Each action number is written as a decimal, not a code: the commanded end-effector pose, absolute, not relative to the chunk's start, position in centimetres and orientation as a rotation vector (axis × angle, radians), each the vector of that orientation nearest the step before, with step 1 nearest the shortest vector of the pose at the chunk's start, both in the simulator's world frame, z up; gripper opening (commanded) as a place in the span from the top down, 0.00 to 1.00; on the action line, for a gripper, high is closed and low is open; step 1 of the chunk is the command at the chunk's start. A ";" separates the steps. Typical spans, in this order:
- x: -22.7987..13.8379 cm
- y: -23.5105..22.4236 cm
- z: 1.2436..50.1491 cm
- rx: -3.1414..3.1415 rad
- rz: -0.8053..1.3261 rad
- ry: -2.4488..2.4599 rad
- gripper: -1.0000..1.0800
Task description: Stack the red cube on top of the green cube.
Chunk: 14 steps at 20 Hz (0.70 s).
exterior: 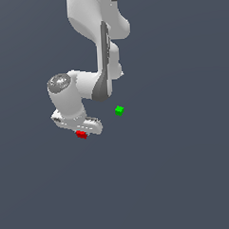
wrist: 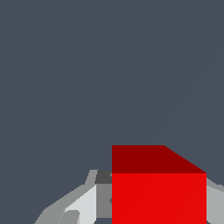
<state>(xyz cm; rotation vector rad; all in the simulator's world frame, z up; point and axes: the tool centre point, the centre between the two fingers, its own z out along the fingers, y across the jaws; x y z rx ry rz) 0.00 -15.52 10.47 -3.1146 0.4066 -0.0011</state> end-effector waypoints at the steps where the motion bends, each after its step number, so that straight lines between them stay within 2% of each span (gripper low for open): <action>1: 0.0 -15.5 11.5 -3.115 0.000 0.407 1.00; 14: -0.8 -14.8 11.6 -3.115 -0.001 0.407 1.00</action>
